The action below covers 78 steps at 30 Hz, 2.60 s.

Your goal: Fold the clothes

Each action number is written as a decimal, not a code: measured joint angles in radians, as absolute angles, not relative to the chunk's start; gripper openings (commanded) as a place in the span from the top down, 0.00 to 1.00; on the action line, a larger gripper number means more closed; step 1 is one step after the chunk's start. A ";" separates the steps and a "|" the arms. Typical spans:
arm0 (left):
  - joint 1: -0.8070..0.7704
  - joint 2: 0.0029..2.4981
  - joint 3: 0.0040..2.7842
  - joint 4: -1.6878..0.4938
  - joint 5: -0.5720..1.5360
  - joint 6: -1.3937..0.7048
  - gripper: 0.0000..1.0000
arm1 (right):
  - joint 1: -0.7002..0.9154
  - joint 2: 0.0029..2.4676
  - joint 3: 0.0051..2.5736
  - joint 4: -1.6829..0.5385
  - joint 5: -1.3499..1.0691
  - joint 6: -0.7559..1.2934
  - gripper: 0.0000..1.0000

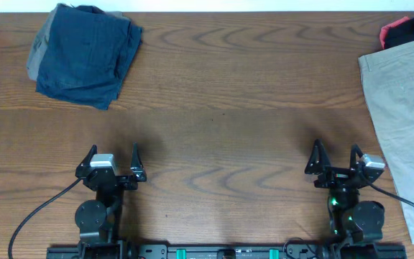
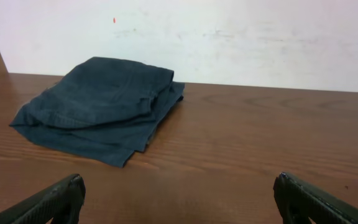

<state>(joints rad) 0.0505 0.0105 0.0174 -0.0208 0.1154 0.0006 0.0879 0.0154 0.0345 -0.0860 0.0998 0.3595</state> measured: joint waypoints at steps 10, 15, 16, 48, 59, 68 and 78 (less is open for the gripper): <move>0.051 0.010 0.017 -0.021 0.115 0.001 0.02 | 0.038 0.015 0.009 -0.051 0.109 0.359 0.01; 0.051 0.010 0.017 -0.021 0.115 0.001 0.02 | 0.028 0.013 0.006 0.121 0.113 0.356 0.01; 0.051 0.010 0.017 -0.021 0.115 0.001 0.02 | 0.028 0.012 0.007 0.152 0.113 0.350 0.01; 0.051 0.010 0.018 -0.021 0.116 0.001 0.02 | 0.028 0.012 0.006 -0.059 0.113 0.012 0.01; 0.051 0.010 0.018 -0.021 0.116 0.001 0.02 | 0.028 0.012 0.006 -0.059 0.113 0.010 0.01; 0.051 0.010 0.018 -0.021 0.116 0.001 0.02 | 0.028 0.012 0.006 -0.059 0.113 0.010 0.01; 0.051 0.010 0.018 -0.021 0.116 0.001 0.02 | 0.028 0.012 0.006 -0.059 0.113 0.010 0.01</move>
<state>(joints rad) 0.0505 0.0105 0.0177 -0.0212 0.1158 0.0006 0.0284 0.0120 0.0063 -0.0589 0.1131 0.0101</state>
